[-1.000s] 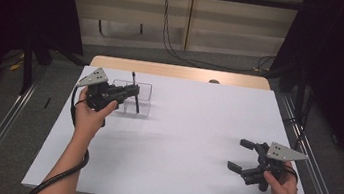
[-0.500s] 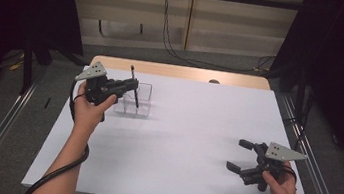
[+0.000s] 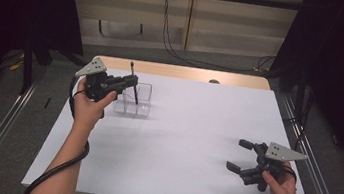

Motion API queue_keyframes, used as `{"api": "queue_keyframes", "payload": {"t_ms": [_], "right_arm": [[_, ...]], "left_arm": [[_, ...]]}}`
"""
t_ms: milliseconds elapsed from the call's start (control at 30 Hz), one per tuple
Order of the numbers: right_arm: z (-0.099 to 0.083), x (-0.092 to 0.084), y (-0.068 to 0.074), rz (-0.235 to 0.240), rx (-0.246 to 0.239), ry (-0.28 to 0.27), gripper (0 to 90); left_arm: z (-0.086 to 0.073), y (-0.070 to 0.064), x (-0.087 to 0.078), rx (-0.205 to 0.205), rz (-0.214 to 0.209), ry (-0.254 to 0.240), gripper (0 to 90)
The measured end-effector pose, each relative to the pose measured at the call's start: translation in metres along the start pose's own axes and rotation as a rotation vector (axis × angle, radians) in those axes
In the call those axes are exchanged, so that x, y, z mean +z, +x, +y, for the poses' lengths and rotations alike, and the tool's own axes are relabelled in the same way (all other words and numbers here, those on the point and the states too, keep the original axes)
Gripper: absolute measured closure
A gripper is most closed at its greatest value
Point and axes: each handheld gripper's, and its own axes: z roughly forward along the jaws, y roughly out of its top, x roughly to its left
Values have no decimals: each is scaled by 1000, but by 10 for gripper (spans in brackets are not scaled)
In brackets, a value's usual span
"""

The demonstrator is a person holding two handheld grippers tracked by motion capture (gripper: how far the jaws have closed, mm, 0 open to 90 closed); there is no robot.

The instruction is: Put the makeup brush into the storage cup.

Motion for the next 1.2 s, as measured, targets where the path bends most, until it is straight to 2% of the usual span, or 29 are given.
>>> {"api": "queue_keyframes", "payload": {"t_ms": [567, 1200], "right_arm": [[0, -1, -1, 0, -1, -2, 32], [-1, -2, -1, -10, 2, 2, 32]], "left_arm": [[9, 2, 3, 13, 9, 3, 835], [14, 10, 3, 8, 49, -16, 835]]}}
